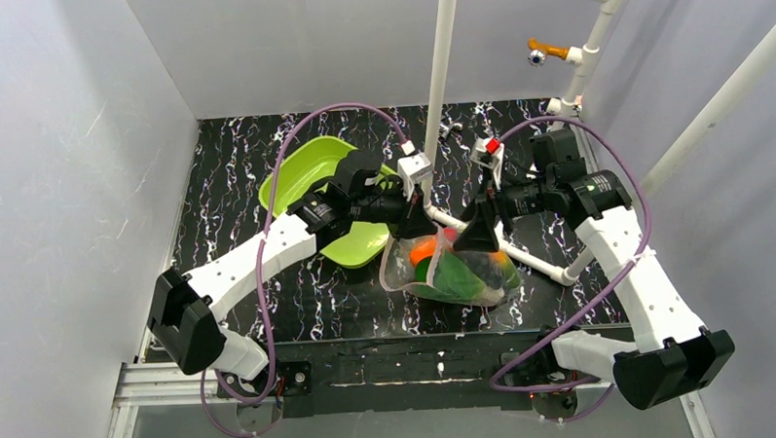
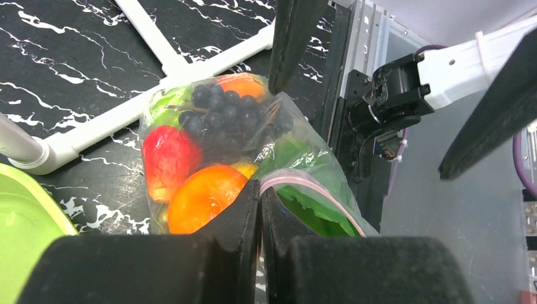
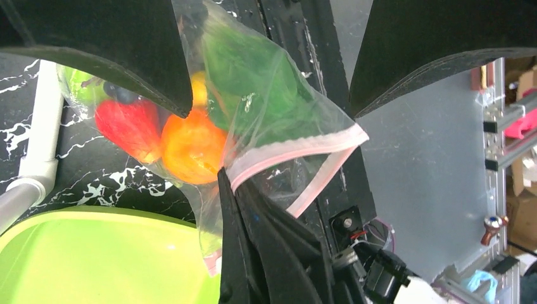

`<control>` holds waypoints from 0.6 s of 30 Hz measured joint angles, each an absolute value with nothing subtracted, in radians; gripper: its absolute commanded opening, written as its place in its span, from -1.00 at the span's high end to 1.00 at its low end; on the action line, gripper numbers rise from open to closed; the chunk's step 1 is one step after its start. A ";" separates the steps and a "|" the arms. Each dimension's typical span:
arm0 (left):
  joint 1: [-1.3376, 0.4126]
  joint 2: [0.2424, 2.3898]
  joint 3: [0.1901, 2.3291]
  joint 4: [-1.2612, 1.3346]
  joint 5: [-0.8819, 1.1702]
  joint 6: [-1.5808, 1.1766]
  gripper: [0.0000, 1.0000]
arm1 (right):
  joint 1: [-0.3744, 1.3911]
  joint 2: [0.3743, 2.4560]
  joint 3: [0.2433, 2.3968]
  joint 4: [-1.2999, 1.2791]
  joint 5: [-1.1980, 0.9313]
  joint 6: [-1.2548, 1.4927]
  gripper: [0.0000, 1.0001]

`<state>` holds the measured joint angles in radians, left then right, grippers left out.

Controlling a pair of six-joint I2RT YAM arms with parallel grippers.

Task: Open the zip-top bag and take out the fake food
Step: Open the zipper of the food storage bag at the center of the board.

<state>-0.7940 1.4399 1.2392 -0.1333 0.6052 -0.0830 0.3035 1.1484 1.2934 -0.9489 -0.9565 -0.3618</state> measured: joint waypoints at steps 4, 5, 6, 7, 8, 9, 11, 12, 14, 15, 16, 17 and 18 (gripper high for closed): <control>-0.794 1.456 1.250 -0.121 0.602 -0.117 1.00 | 0.353 1.153 1.294 -0.879 -0.868 -0.237 -0.97; -0.795 1.460 1.258 -0.121 0.601 -0.125 1.00 | 0.363 1.153 1.294 -0.863 -0.846 -0.212 -0.97; -0.796 1.465 1.268 -0.120 0.601 -0.128 1.00 | 0.369 1.154 1.294 -0.854 -0.829 -0.196 -0.96; -0.796 1.470 1.279 -0.120 0.598 -0.132 1.00 | 0.377 1.155 1.294 -0.841 -0.802 -0.176 -0.95; -0.798 1.473 1.285 -0.119 0.598 -0.133 1.00 | 0.385 1.157 1.295 -0.833 -0.779 -0.162 -0.92; -0.801 1.476 1.292 -0.119 0.595 -0.135 1.00 | 0.393 1.161 1.296 -0.826 -0.756 -0.151 -0.89; -0.805 1.480 1.300 -0.115 0.590 -0.136 1.00 | 0.410 1.172 1.298 -0.811 -0.723 -0.131 -0.84; -0.807 1.481 1.303 -0.115 0.588 -0.135 1.00 | 0.419 1.180 1.300 -0.805 -0.708 -0.123 -0.81; -0.809 1.483 1.304 -0.114 0.583 -0.135 1.00 | 0.434 1.197 1.301 -0.796 -0.685 -0.107 -0.68; -0.810 1.483 1.304 -0.114 0.583 -0.135 1.00 | 0.440 1.203 1.301 -0.793 -0.677 -0.102 -0.58; -0.811 1.483 1.304 -0.115 0.582 -0.135 1.00 | 0.443 1.208 1.301 -0.790 -0.672 -0.098 -0.43; -0.812 1.483 1.304 -0.115 0.579 -0.135 1.00 | 0.448 1.211 1.301 -0.786 -0.666 -0.092 -0.33; -0.813 1.483 1.304 -0.115 0.577 -0.135 1.00 | 0.452 1.213 1.301 -0.783 -0.660 -0.087 -0.24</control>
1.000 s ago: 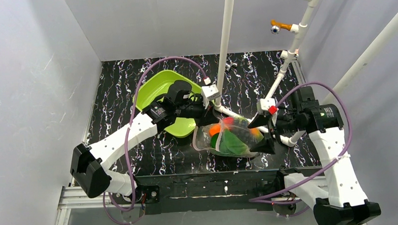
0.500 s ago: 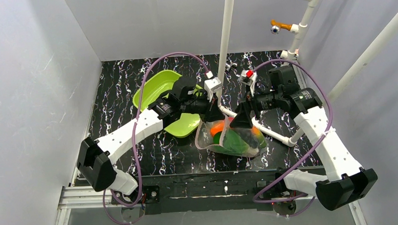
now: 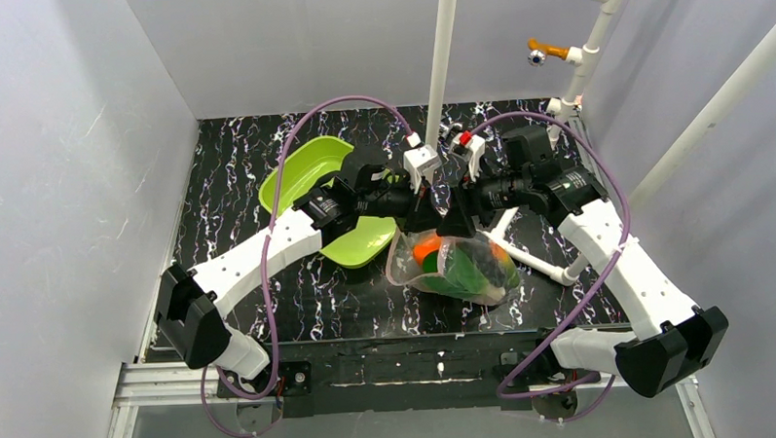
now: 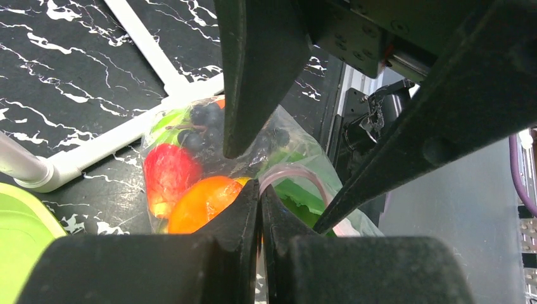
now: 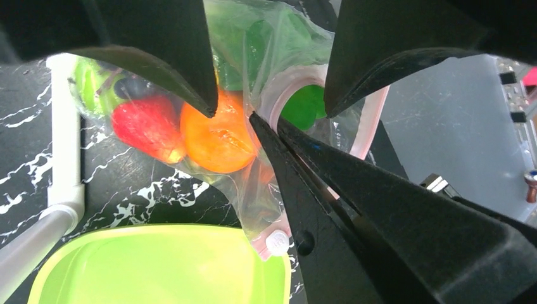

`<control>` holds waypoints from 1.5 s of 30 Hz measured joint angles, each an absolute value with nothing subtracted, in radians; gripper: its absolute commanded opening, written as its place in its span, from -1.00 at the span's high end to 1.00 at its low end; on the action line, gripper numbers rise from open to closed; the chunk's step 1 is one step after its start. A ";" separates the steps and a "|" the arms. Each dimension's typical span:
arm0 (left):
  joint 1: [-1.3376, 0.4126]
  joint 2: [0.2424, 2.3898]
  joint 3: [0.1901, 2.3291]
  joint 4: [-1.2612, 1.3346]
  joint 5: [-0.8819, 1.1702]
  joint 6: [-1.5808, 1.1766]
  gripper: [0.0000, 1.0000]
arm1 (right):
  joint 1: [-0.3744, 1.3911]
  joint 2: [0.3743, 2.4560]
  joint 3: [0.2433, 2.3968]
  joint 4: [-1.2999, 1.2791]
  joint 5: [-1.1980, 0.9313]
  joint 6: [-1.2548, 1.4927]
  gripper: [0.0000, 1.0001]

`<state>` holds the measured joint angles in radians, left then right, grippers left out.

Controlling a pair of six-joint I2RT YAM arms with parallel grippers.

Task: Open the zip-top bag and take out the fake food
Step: Open the zipper of the food storage bag at the center of the board, then pick up the fake vegetable from the zipper food storage bag.

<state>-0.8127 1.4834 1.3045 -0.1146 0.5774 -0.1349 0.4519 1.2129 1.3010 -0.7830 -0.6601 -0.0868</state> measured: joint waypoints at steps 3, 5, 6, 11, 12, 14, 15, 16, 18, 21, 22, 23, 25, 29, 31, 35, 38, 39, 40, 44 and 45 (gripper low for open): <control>-0.814 1.483 1.304 -0.115 0.571 -0.134 1.00 | 0.461 1.213 1.301 -0.780 -0.649 -0.077 -0.02; -0.814 1.483 1.304 -0.118 0.563 -0.133 1.00 | 0.464 1.213 1.301 -0.780 -0.646 -0.075 0.11; -0.814 1.483 1.304 -0.120 0.559 -0.131 1.00 | 0.465 1.213 1.301 -0.779 -0.644 -0.076 0.21; -0.815 1.483 1.304 -0.128 0.535 -0.128 1.00 | 0.467 1.210 1.294 -0.773 -0.642 -0.089 0.76; -0.816 1.483 1.304 -0.131 0.531 -0.128 1.00 | 0.469 1.210 1.292 -0.773 -0.640 -0.090 0.84; -0.819 1.477 1.296 -0.132 0.522 -0.131 1.00 | 0.472 1.210 1.283 -0.770 -0.638 -0.098 0.95; -0.820 1.474 1.290 -0.131 0.517 -0.132 1.00 | 0.474 1.211 1.280 -0.768 -0.637 -0.104 0.97; -0.821 1.467 1.280 -0.128 0.510 -0.135 1.00 | 0.477 1.212 1.278 -0.767 -0.638 -0.107 0.97; -0.823 1.446 1.256 -0.120 0.494 -0.141 0.76 | 0.485 1.217 1.278 -0.765 -0.639 -0.110 0.97; -0.825 1.403 1.222 -0.120 0.450 -0.151 0.38 | 0.493 1.220 1.278 -0.760 -0.652 -0.112 0.97; -0.824 1.384 1.209 -0.123 0.429 -0.157 0.18 | 0.493 1.220 1.278 -0.760 -0.656 -0.113 0.97; -0.823 1.362 1.193 -0.123 0.413 -0.162 0.02 | 0.493 1.220 1.278 -0.760 -0.656 -0.113 0.97; -0.820 1.312 1.158 -0.121 0.380 -0.176 -0.28 | 0.493 1.220 1.277 -0.760 -0.657 -0.114 0.97; -0.818 1.192 1.085 -0.120 0.320 -0.233 -0.54 | 0.493 1.220 1.273 -0.755 -0.662 -0.118 0.97; -0.818 1.135 1.058 -0.121 0.304 -0.274 -0.54 | 0.493 1.220 1.266 -0.750 -0.672 -0.121 0.97; -0.818 1.039 0.993 -0.103 0.295 -0.429 -0.46 | 0.494 1.220 1.232 -0.723 -0.703 -0.124 0.97; -0.818 1.026 0.934 -0.074 0.295 -0.601 -0.26 | 0.499 1.220 1.206 -0.708 -0.717 -0.124 0.97; -0.818 1.034 0.910 -0.064 0.295 -0.660 -0.23 | 0.500 1.220 1.199 -0.702 -0.719 -0.124 0.97; -0.818 1.047 0.888 -0.058 0.295 -0.712 -0.23 | 0.500 1.220 1.196 -0.701 -0.722 -0.124 0.97; -0.826 1.115 0.840 -0.071 0.291 -0.838 -0.17 | 0.505 1.219 1.195 -0.694 -0.729 -0.124 0.97; -0.830 1.127 0.840 -0.075 0.290 -0.855 -0.17 | 0.506 1.219 1.195 -0.692 -0.729 -0.124 0.97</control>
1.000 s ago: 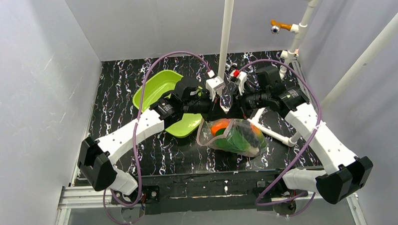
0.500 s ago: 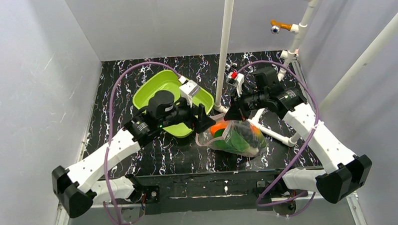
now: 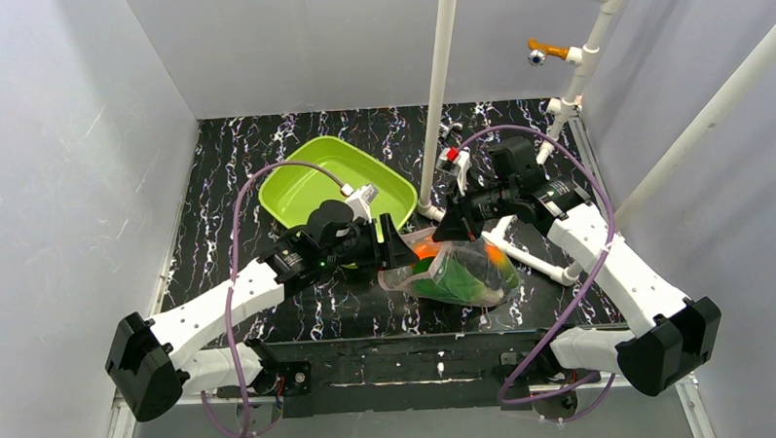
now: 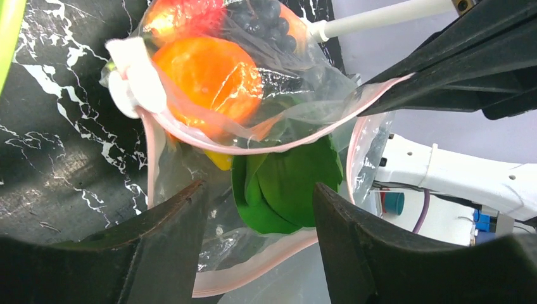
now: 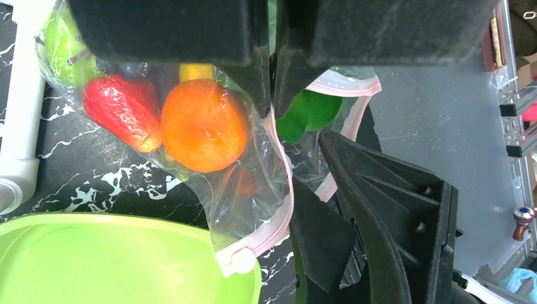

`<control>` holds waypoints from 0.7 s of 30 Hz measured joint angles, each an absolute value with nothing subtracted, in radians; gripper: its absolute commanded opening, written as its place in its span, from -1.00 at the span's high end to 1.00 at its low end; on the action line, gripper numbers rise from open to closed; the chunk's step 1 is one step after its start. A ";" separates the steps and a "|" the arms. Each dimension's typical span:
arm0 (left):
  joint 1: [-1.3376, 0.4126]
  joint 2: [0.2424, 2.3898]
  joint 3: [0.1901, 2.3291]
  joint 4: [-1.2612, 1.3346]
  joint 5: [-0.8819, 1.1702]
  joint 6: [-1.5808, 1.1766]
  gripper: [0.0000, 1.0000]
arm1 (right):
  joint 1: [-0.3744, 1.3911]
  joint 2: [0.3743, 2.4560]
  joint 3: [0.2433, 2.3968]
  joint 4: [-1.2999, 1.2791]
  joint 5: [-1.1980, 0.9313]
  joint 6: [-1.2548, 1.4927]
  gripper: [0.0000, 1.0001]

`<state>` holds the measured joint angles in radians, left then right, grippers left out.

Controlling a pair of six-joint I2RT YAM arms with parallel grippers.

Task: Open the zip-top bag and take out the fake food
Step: Pick up the fake vegetable from the zipper food storage bag.

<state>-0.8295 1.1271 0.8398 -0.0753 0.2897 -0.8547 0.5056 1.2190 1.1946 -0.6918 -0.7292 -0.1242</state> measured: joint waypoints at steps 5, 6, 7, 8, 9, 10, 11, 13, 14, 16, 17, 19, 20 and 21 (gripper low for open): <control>-0.845 1.140 0.840 -0.075 0.284 -0.878 -0.06 | 0.505 1.218 1.194 -0.680 -0.730 -0.124 0.97; -0.847 1.145 0.840 -0.073 0.284 -0.878 -0.03 | 0.505 1.217 1.193 -0.679 -0.730 -0.124 0.97; -0.850 1.158 0.840 -0.067 0.284 -0.876 0.00 | 0.505 1.217 1.193 -0.678 -0.731 -0.125 0.97; -0.853 1.171 0.841 -0.062 0.284 -0.875 0.04 | 0.505 1.217 1.192 -0.678 -0.733 -0.125 0.97; -0.857 1.189 0.844 -0.060 0.285 -0.873 0.08 | 0.505 1.217 1.190 -0.677 -0.736 -0.126 0.97; -0.862 1.211 0.848 -0.058 0.286 -0.870 0.09 | 0.505 1.216 1.188 -0.677 -0.737 -0.127 0.97; -0.868 1.232 0.852 -0.056 0.288 -0.867 0.10 | 0.506 1.216 1.185 -0.677 -0.738 -0.127 0.97; -0.881 1.267 0.859 -0.056 0.297 -0.859 0.14 | 0.505 1.216 1.180 -0.677 -0.738 -0.128 0.97; -0.887 1.281 0.863 -0.056 0.301 -0.855 0.19 | 0.505 1.216 1.180 -0.677 -0.738 -0.128 0.97; -0.894 1.294 0.867 -0.054 0.307 -0.850 0.43 | 0.506 1.216 1.180 -0.677 -0.739 -0.130 0.97; -0.896 1.295 0.867 -0.053 0.311 -0.847 0.63 | 0.506 1.215 1.180 -0.677 -0.739 -0.130 0.97; -0.899 1.295 0.867 -0.049 0.322 -0.841 0.87 | 0.506 1.214 1.180 -0.677 -0.738 -0.131 0.97; -0.899 1.295 0.867 -0.046 0.326 -0.838 0.95 | 0.506 1.213 1.180 -0.677 -0.738 -0.131 0.97; -0.899 1.294 0.867 -0.044 0.329 -0.834 1.00 | 0.506 1.211 1.180 -0.677 -0.738 -0.132 0.97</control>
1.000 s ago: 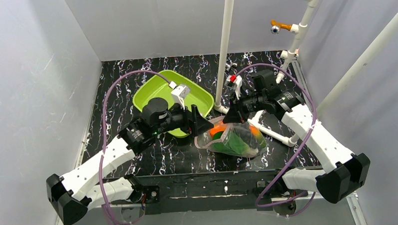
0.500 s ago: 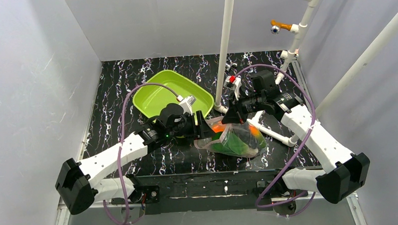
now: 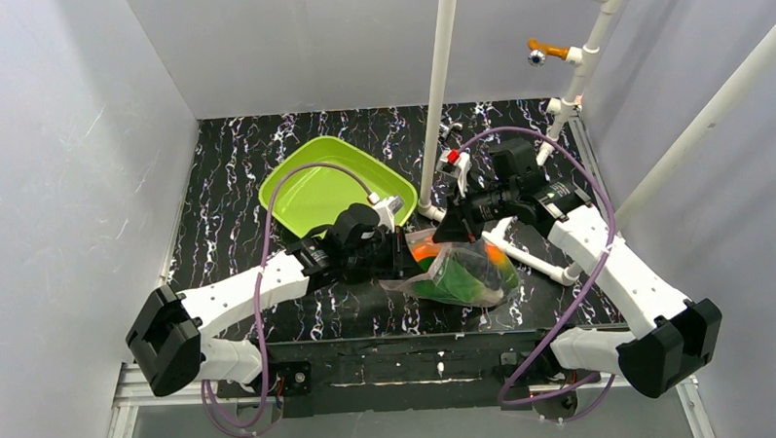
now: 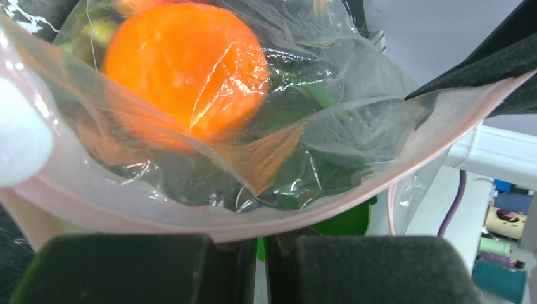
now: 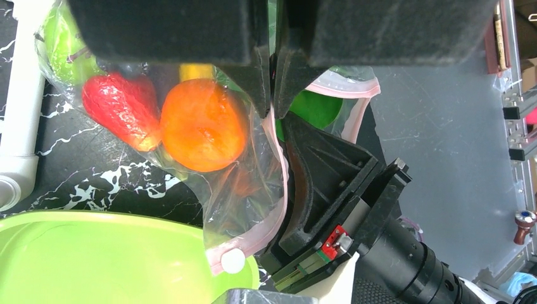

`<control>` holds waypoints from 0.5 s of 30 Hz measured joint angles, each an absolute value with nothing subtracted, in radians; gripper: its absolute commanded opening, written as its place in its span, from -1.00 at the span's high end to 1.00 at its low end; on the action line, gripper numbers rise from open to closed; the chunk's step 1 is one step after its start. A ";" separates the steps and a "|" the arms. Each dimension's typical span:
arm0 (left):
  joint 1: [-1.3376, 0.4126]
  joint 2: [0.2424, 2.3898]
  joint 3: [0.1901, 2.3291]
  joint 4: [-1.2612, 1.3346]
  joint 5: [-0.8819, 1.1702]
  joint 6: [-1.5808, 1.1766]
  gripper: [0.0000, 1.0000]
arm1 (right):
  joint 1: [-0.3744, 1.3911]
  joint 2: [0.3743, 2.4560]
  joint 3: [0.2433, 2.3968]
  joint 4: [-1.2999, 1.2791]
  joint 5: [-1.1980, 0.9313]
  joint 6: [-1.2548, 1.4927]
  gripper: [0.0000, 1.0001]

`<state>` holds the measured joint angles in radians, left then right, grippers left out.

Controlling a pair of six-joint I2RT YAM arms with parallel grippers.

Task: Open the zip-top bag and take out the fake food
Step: Pick up the fake vegetable from the zipper food storage bag.

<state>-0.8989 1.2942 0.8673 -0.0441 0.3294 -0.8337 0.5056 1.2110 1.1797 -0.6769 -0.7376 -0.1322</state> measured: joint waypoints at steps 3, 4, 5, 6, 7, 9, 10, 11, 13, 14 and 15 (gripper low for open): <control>-0.899 1.288 0.867 -0.043 0.329 -0.821 1.00 | 0.505 1.206 1.179 -0.677 -0.736 -0.138 0.97; -0.899 1.279 0.867 -0.046 0.324 -0.815 1.00 | 0.505 1.202 1.174 -0.675 -0.736 -0.142 0.97; -0.899 1.269 0.867 -0.050 0.321 -0.811 1.00 | 0.505 1.197 1.169 -0.673 -0.737 -0.145 0.97; -0.899 1.254 0.867 -0.054 0.317 -0.807 1.00 | 0.506 1.190 1.161 -0.672 -0.738 -0.151 0.97; -0.897 1.238 0.867 -0.059 0.315 -0.804 1.00 | 0.505 1.183 1.153 -0.671 -0.744 -0.157 0.97; -0.889 1.204 0.866 -0.061 0.315 -0.803 1.00 | 0.505 1.170 1.136 -0.669 -0.760 -0.166 0.97; -0.882 1.190 0.865 -0.060 0.315 -0.804 1.00 | 0.506 1.165 1.129 -0.669 -0.768 -0.170 0.97; -0.873 1.179 0.863 -0.060 0.316 -0.804 1.00 | 0.506 1.161 1.121 -0.668 -0.778 -0.175 0.97; -0.859 1.170 0.863 -0.059 0.319 -0.805 1.00 | 0.511 1.156 1.107 -0.663 -0.793 -0.186 0.97; -0.854 1.169 0.863 -0.060 0.320 -0.805 1.00 | 0.514 1.155 1.101 -0.660 -0.796 -0.190 0.97; -0.849 1.170 0.862 -0.061 0.321 -0.805 1.00 | 0.519 1.155 1.097 -0.659 -0.798 -0.194 0.97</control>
